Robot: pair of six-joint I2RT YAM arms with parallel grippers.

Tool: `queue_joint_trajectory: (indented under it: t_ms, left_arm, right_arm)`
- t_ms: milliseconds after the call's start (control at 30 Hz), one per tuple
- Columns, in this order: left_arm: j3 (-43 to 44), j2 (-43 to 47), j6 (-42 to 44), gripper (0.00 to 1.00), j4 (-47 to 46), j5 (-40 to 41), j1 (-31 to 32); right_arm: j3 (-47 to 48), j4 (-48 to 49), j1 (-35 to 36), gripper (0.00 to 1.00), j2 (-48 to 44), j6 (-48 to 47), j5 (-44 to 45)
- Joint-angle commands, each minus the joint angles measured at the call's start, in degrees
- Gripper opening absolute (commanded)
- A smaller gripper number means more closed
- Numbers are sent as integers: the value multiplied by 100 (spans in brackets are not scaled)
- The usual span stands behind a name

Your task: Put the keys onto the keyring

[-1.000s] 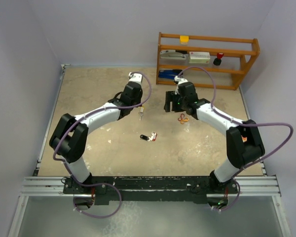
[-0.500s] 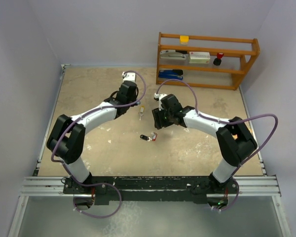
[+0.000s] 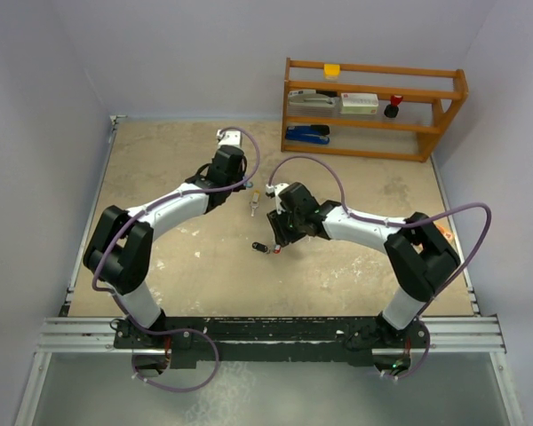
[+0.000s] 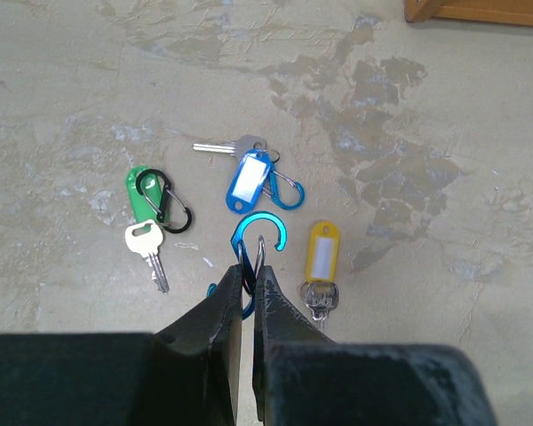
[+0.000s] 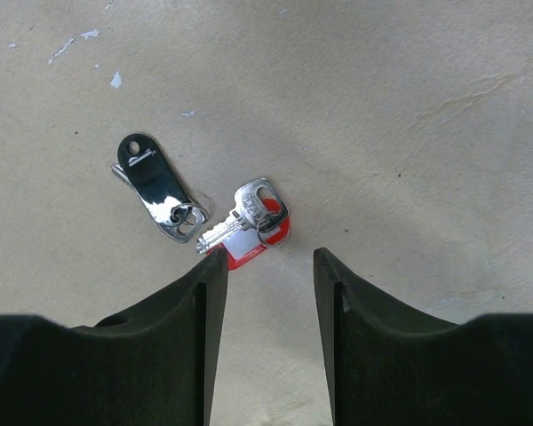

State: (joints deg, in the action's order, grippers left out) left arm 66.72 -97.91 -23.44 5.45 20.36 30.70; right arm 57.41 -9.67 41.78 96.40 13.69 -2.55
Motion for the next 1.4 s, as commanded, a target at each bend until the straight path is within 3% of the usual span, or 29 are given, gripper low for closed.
queue_joint_trajectory:
  t_ms: [0,867,1100,1367]
  left_arm:
    - [-36,178,-64,0,-182,-61,-64]
    - [-124,170,-52,0,-273,-187,-152]
    - [-124,181,-55,0,-264,-208,-158]
    - [-133,214,-70,0,-270,-220,-160]
  right_arm:
    - [31,93,87,45,98,-112,35]
    - [202,185,123,23,382,-228,143]
    - [174,349,123,9,199,-272,275]
    - [54,716,123,0,-172,-189,603]
